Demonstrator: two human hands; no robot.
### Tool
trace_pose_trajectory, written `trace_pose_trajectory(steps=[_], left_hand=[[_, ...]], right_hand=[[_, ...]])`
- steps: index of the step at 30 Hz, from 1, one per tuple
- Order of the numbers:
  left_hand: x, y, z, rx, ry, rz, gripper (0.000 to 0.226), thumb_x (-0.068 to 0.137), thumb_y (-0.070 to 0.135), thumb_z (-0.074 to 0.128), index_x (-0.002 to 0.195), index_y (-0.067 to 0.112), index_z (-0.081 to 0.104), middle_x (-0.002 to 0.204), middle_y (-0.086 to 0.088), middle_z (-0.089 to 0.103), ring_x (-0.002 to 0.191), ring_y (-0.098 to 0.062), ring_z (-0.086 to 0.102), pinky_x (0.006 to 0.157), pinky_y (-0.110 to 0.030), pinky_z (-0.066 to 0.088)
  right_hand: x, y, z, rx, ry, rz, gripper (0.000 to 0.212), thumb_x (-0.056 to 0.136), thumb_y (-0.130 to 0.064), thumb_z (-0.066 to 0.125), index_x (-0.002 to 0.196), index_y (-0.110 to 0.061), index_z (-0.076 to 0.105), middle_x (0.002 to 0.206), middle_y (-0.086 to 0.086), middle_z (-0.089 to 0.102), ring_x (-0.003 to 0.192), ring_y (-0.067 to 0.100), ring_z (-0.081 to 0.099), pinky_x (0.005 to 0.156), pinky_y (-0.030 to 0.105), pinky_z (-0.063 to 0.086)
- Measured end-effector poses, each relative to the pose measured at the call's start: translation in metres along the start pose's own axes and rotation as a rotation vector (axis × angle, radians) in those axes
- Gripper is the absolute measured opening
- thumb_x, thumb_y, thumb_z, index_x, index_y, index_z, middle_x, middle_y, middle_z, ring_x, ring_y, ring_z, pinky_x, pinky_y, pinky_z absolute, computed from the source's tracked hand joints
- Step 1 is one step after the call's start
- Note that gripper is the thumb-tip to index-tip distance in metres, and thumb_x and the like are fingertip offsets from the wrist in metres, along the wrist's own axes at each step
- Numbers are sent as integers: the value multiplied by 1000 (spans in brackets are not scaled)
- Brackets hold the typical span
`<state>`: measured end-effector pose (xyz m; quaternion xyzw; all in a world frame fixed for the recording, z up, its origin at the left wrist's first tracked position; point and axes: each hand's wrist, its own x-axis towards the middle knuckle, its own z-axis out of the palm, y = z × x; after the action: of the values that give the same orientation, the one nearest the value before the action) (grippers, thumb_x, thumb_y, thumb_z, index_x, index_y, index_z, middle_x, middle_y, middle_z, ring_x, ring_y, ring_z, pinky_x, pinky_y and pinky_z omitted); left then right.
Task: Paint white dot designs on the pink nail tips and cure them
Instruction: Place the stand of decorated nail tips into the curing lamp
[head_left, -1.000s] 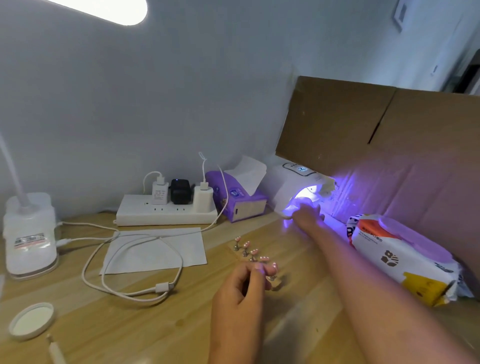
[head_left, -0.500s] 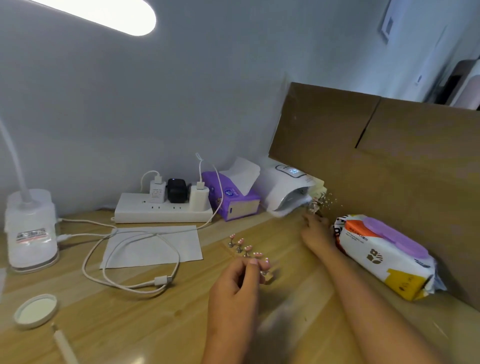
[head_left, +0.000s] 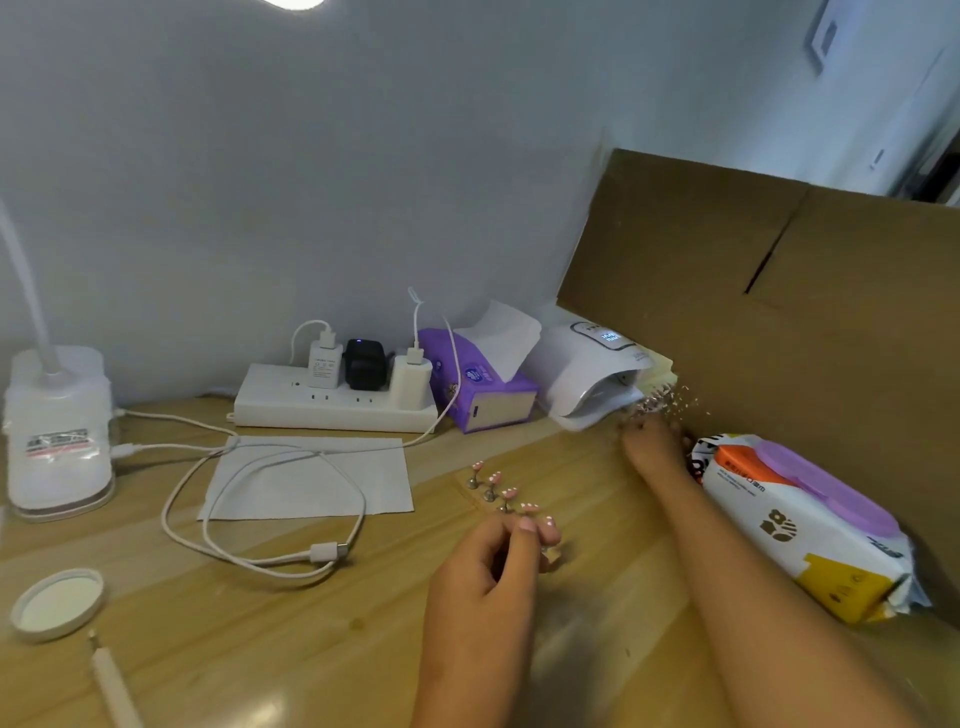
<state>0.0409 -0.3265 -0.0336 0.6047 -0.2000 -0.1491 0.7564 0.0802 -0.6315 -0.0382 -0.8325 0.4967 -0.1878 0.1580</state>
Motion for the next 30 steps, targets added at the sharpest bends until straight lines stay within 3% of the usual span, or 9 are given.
trace_pose_trajectory(steps=[3, 8, 12, 14, 16, 19, 22, 24, 30], left_hand=[[1, -4, 1, -1, 2, -9, 30, 93, 13, 54, 69, 16, 71, 62, 19, 65, 61, 9, 57, 58, -3, 38], [2, -6, 4, 3, 1, -24, 31, 92, 17, 56, 65, 23, 70, 63, 20, 65, 62, 7, 58, 58, -5, 38], [1, -3, 4, 0, -9, -27, 28, 92, 17, 54, 70, 19, 71, 62, 21, 63, 60, 8, 56, 57, -5, 37], [0, -2, 3, -20, -6, -23, 27, 93, 17, 53, 73, 16, 71, 63, 19, 64, 60, 8, 56, 58, -4, 38], [1, -2, 2, -36, -4, -25, 28, 94, 16, 52, 74, 14, 70, 62, 17, 63, 60, 7, 56, 57, -5, 38], [2, -4, 2, -17, 7, -26, 26, 94, 14, 53, 74, 13, 70, 58, 12, 61, 58, 2, 52, 57, -12, 38], [1, -5, -1, 3, 18, -45, 25, 93, 14, 54, 74, 11, 70, 61, 8, 61, 63, -7, 53, 63, -23, 41], [2, -6, -2, -19, 33, -49, 26, 93, 14, 54, 73, 11, 70, 64, 5, 64, 66, -8, 55, 65, -24, 42], [1, 2, -2, -17, 16, -33, 34, 94, 9, 52, 66, 16, 69, 63, 13, 68, 61, 5, 57, 60, -9, 41]], right_hand=[[11, 2, 3, -59, 8, 18, 35, 102, -16, 37, 125, 3, 55, 134, 29, 47, 124, 38, 43, 100, 37, 35], [5, -9, 3, -171, -138, 80, 53, 102, -29, 31, 152, -29, 14, 152, 18, 10, 136, 36, 18, 109, 44, 25], [-30, -4, -14, -205, -225, -176, 46, 99, -23, 36, 145, -24, 37, 149, 17, 27, 133, 34, 31, 109, 40, 30], [-62, 3, -27, -46, -336, -390, 31, 96, -14, 48, 123, -24, 59, 131, 10, 50, 108, 17, 55, 95, 24, 44], [-102, 7, -44, 76, -557, -504, 26, 87, -13, 61, 101, -35, 62, 108, -1, 57, 77, 0, 53, 72, 10, 44], [-147, -4, -56, 73, -774, -586, 36, 66, -34, 72, 101, -38, 61, 96, -12, 58, 69, -6, 48, 66, 10, 42], [-170, -18, -44, 89, -611, -648, 22, 69, -31, 73, 81, -33, 55, 78, -13, 53, 63, -3, 45, 63, 20, 43], [-177, -22, -41, 107, -500, -626, 33, 62, -51, 65, 75, -24, 52, 70, -8, 53, 62, 6, 46, 65, 35, 43], [-170, -28, -44, -67, -516, -710, 35, 59, -63, 43, 68, -30, 44, 66, -7, 51, 63, 8, 43, 63, 36, 41]])
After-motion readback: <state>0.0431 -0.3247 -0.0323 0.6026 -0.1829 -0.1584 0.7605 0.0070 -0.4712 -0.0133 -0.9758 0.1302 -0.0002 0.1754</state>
